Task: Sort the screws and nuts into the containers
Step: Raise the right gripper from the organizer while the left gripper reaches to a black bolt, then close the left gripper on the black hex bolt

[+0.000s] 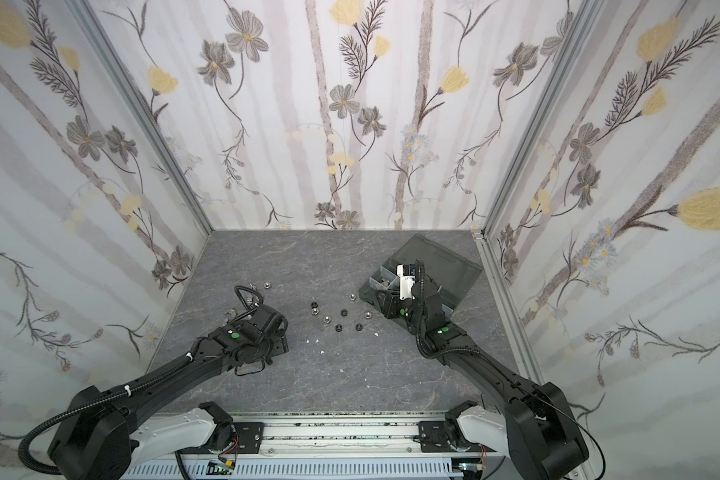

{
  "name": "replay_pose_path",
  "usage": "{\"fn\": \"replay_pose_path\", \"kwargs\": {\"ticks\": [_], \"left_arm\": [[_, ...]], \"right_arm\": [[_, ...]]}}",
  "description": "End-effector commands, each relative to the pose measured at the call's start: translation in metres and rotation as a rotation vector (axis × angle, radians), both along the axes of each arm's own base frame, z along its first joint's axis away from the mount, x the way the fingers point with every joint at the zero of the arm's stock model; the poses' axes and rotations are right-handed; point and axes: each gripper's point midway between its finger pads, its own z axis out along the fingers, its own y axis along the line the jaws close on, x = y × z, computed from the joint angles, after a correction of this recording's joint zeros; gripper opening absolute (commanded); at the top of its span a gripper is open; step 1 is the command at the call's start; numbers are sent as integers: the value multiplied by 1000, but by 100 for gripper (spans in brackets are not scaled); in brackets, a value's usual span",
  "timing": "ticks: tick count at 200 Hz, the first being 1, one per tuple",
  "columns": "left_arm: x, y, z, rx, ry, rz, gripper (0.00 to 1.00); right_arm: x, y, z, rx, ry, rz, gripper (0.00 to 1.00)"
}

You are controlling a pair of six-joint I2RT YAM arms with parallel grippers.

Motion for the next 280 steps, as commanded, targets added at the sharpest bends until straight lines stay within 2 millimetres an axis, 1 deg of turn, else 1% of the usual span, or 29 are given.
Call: {"fn": "replay_pose_path", "kwargs": {"ticks": [1,23,60,89,126,149,176,213,238,280], "left_arm": [[1,3,-4,-29,-17,84,70],[-6,5,-12,-40,4,109,65],[-19,10,-25,-37,34,137,61],[-24,11,-31,-36,43,141,59],[-21,8,-37,-41,44,132,57],[-18,3,-40,-46,50,116,50],[-14,3,-42,-35,53,111,50],[-11,9,-45,-21,57,120,48],[-8,12,-44,-16,56,118,42],[-3,9,-44,-12,59,100,28]], "right_arm": [[0,3,19,50,-54,6,47],[-2,3,22,57,-62,9,48],[-4,4,26,58,-71,11,48],[-5,5,26,56,-69,12,48],[-5,4,26,50,-72,8,48],[-5,4,23,42,-68,6,48],[-5,4,25,40,-74,6,48],[-5,4,26,40,-76,3,48],[-5,4,26,41,-79,4,48],[-5,3,25,37,-78,-1,48]]}}
